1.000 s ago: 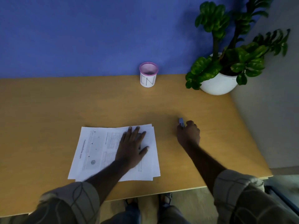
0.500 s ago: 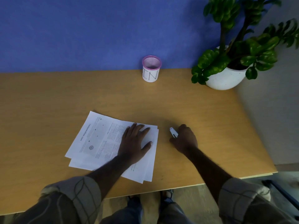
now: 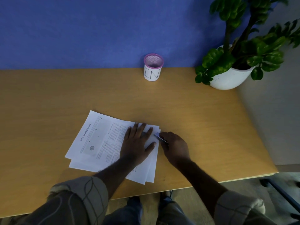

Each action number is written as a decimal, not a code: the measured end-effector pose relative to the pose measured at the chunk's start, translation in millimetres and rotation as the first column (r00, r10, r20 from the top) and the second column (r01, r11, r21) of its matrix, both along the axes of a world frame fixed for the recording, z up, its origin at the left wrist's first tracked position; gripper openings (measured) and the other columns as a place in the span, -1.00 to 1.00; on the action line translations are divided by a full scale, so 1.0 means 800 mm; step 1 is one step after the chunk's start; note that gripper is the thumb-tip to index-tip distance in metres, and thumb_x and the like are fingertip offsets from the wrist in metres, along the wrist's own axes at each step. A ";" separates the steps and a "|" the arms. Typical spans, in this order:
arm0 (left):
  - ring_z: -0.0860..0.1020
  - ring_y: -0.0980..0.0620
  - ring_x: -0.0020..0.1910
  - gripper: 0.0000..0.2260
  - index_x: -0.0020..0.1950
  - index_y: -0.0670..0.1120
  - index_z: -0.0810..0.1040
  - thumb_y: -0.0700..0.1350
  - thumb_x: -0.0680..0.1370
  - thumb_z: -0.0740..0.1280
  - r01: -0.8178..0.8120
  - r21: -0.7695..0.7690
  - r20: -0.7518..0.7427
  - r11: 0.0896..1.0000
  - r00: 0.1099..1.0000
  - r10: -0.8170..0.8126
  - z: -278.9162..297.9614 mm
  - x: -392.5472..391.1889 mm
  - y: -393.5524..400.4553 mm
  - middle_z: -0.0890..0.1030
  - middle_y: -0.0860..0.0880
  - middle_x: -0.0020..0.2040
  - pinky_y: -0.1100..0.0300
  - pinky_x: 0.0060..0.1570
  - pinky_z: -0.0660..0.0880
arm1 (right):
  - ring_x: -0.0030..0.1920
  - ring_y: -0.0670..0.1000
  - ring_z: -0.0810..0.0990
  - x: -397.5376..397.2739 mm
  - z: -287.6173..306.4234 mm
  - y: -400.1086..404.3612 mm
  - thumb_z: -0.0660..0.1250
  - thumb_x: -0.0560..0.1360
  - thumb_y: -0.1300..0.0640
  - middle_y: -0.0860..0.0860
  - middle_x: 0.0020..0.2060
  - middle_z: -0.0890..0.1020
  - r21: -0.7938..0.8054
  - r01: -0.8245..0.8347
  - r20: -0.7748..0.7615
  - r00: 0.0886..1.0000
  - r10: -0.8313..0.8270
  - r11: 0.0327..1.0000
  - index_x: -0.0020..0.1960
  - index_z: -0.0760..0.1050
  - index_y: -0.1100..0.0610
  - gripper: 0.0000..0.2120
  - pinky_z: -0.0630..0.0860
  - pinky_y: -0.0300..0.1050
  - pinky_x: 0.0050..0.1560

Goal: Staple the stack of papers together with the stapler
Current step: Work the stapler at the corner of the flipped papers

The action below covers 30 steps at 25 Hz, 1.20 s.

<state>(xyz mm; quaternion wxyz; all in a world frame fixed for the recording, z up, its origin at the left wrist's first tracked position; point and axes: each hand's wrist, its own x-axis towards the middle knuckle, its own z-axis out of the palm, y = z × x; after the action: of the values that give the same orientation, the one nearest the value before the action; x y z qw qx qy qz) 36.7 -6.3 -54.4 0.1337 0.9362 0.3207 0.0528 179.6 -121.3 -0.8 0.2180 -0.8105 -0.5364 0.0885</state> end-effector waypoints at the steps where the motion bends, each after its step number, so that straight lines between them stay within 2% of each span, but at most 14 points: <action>1: 0.22 -0.14 0.57 -0.40 0.56 0.10 0.23 0.33 0.58 0.05 0.002 -0.004 -0.006 1.000 1.000 -0.002 -0.001 0.000 0.000 0.28 -0.04 0.58 -0.18 0.56 0.08 | -0.22 -0.10 0.57 -0.002 -0.005 -0.001 0.34 0.54 0.10 -0.02 -0.12 0.67 0.000 -0.016 0.044 0.999 0.016 1.000 0.16 0.58 0.07 -0.80 0.46 -0.27 -0.23; 5: 0.21 -0.16 0.57 -0.39 0.56 0.10 0.22 0.34 0.58 0.03 0.006 -0.005 -0.011 1.000 1.000 -0.006 -0.001 -0.001 0.000 0.26 -0.06 0.58 -0.19 0.55 0.08 | -0.21 -0.04 0.60 -0.008 -0.014 -0.004 0.39 0.51 0.13 0.02 -0.13 0.68 0.014 -0.042 0.107 0.994 0.040 0.999 0.15 0.60 0.11 -0.78 0.53 -0.21 -0.23; 17: 0.18 -0.20 0.58 -0.40 0.56 0.08 0.22 0.31 0.58 0.07 0.032 0.024 -0.034 0.999 0.999 -0.031 0.000 -0.001 -0.003 0.25 -0.10 0.59 -0.21 0.55 0.05 | -0.22 0.04 0.62 -0.023 -0.023 0.004 0.46 0.42 0.16 0.11 -0.14 0.67 0.058 -0.093 0.243 0.967 0.076 0.994 0.17 0.58 0.22 -0.65 0.55 -0.14 -0.25; 19: 0.17 -0.20 0.58 -0.40 0.56 0.08 0.23 0.32 0.58 0.06 0.028 0.025 -0.034 0.999 0.999 -0.027 0.000 -0.001 -0.003 0.25 -0.10 0.59 -0.21 0.55 0.05 | -0.22 0.04 0.63 -0.023 -0.024 0.008 0.46 0.43 0.17 0.11 -0.14 0.68 0.059 -0.097 0.223 0.971 0.082 0.994 0.17 0.58 0.22 -0.67 0.55 -0.14 -0.25; 23: 0.19 -0.20 0.57 -0.39 0.56 0.08 0.23 0.32 0.57 0.07 0.011 0.014 -0.024 1.000 1.000 -0.010 0.002 -0.001 -0.004 0.27 -0.10 0.58 -0.22 0.54 0.09 | -0.23 -0.01 0.60 -0.010 -0.019 0.009 0.28 0.52 0.11 0.07 -0.19 0.66 0.070 -0.106 0.096 0.990 0.100 0.992 0.14 0.59 0.18 -0.74 0.46 -0.25 -0.26; 26: 0.26 -0.18 0.54 -0.40 0.53 0.13 0.27 0.33 0.54 0.14 -0.012 0.008 0.005 1.000 1.000 0.012 0.005 0.001 -0.003 0.33 -0.07 0.55 -0.22 0.50 0.16 | -0.23 -0.02 0.57 -0.002 -0.021 0.010 0.33 0.53 0.18 0.05 -0.21 0.64 0.069 -0.079 0.001 0.997 0.079 0.995 0.15 0.59 0.15 -0.79 0.47 -0.24 -0.25; 30: 0.30 -0.15 0.51 -0.40 0.49 0.18 0.32 0.36 0.49 0.17 -0.028 -0.018 -0.007 0.999 1.000 0.028 0.007 0.005 0.003 0.36 -0.03 0.53 -0.19 0.44 0.21 | -0.24 -0.03 0.56 -0.004 -0.027 0.009 0.35 0.53 0.19 0.03 -0.21 0.64 0.082 -0.031 -0.053 0.998 0.035 0.996 0.21 0.58 0.13 -0.74 0.52 -0.18 -0.26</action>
<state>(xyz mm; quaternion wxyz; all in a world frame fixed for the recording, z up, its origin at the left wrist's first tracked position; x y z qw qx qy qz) 40.4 -4.0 -48.5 0.1405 0.9305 0.3347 0.0488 176.4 -113.8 -22.4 0.2640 -0.7893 -0.5467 0.0922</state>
